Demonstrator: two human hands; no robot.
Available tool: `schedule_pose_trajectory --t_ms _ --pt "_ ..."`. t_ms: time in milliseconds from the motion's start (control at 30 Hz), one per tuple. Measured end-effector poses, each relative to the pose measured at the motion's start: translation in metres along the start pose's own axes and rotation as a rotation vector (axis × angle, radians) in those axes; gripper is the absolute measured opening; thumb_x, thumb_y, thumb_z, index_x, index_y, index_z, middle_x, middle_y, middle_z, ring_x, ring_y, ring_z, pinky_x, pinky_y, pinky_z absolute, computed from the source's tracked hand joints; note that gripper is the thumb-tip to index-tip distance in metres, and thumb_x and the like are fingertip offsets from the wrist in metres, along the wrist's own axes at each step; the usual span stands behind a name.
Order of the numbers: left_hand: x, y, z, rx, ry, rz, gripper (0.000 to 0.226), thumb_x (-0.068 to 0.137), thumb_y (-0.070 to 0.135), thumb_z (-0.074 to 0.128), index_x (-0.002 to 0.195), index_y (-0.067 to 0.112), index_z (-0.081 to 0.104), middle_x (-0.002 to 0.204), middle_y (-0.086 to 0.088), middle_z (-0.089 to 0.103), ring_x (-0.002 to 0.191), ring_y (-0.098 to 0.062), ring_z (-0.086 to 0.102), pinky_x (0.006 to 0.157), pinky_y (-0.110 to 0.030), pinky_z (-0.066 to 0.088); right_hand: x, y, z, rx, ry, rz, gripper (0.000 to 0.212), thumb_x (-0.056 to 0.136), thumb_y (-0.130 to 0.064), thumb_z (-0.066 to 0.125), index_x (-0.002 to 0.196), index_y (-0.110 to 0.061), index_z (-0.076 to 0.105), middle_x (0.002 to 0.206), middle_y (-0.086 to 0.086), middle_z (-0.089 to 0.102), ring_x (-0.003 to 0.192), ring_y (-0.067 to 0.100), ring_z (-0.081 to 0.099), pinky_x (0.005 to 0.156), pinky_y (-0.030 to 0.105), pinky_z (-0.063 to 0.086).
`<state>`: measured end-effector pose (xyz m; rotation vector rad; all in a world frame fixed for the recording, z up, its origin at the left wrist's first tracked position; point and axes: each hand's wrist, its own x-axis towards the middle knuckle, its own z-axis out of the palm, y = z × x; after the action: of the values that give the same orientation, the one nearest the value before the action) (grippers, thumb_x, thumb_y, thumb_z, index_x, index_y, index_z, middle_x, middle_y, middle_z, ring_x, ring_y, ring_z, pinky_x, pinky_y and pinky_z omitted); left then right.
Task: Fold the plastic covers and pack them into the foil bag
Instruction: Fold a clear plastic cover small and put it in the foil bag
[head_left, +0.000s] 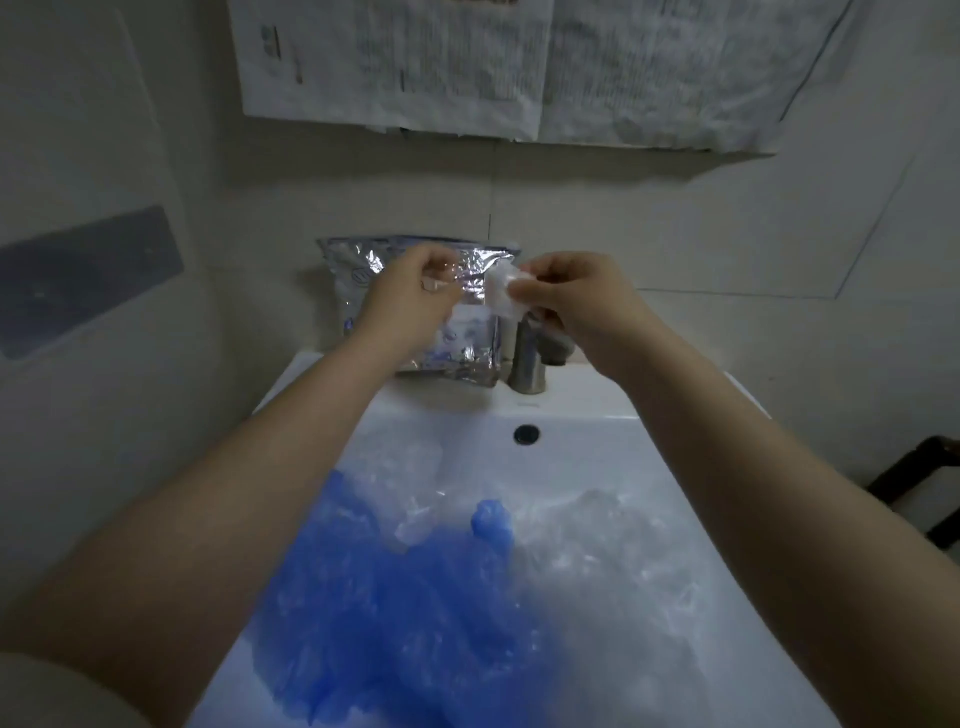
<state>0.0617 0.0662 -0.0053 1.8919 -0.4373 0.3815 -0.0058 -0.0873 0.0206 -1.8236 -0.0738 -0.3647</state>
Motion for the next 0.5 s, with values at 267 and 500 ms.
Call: schedule_pose_trajectory --t_ms 267,500 --pt "0.071 -0.019 -0.017 0.825 -0.176 0.192 0.047 0.088 0.014 0.055 0.133 0.011 0.045 0.128 -0.017 0.047 0.114 -0.033 0.050 0.093 -0.040 0.043 0.080 -0.013 0.025 0.050 -0.011 -0.028 0.003 0.086 0.005 0.060 0.088 0.003 0.060 0.070 0.008 0.057 0.057 0.013 0.056 0.054 0.019 0.052" --pt "0.069 -0.022 -0.015 0.724 0.009 0.305 0.015 0.090 0.012 0.053 0.094 0.008 0.066 0.096 -0.010 0.056 0.092 -0.029 0.054 0.077 -0.033 0.039 0.122 -0.006 0.039 -0.210 0.042 -0.175 0.021 0.088 -0.003 0.059 0.078 -0.018 0.047 0.080 0.001 0.055 0.071 0.017 0.060 0.062 0.023 0.053"
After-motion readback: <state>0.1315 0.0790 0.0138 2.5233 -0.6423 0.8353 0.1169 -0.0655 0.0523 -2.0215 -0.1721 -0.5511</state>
